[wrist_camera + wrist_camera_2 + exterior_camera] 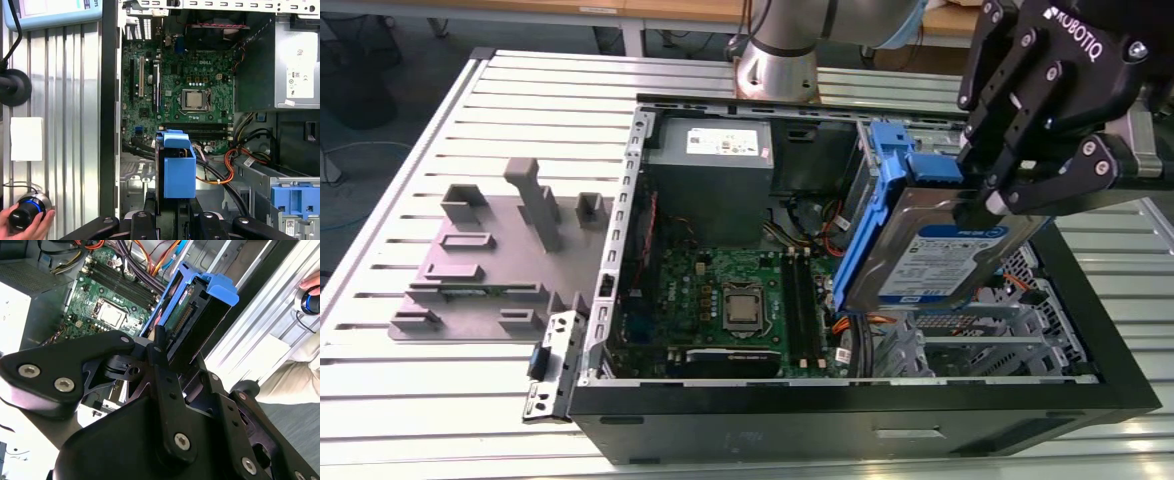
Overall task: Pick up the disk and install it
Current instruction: 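Pick up the disk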
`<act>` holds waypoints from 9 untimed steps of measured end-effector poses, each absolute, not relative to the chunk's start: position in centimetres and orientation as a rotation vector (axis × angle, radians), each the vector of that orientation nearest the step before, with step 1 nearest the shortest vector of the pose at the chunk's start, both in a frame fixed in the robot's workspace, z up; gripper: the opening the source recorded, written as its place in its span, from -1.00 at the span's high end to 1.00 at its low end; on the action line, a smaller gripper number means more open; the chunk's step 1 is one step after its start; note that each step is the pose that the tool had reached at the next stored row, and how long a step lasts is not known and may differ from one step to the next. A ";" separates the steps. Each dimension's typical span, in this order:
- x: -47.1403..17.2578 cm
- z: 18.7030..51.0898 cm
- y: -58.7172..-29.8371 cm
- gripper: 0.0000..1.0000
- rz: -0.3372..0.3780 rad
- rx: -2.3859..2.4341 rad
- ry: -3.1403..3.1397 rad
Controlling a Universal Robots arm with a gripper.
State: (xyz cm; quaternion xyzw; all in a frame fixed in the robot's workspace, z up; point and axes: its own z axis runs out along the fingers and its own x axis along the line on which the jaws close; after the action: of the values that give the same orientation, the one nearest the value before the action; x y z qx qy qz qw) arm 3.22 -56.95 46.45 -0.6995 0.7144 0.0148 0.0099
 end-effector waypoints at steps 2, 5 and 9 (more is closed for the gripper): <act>3.5 46.4 -56.9 0.30 0.046 -2.184 2.230; 3.9 46.3 -56.9 0.30 0.046 -2.184 2.230; 4.5 46.3 -56.9 0.30 0.046 -2.184 2.230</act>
State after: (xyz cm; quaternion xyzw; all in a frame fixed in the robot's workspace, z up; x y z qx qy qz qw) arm 4.50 -56.94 46.26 -0.6995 0.7144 0.0148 0.0100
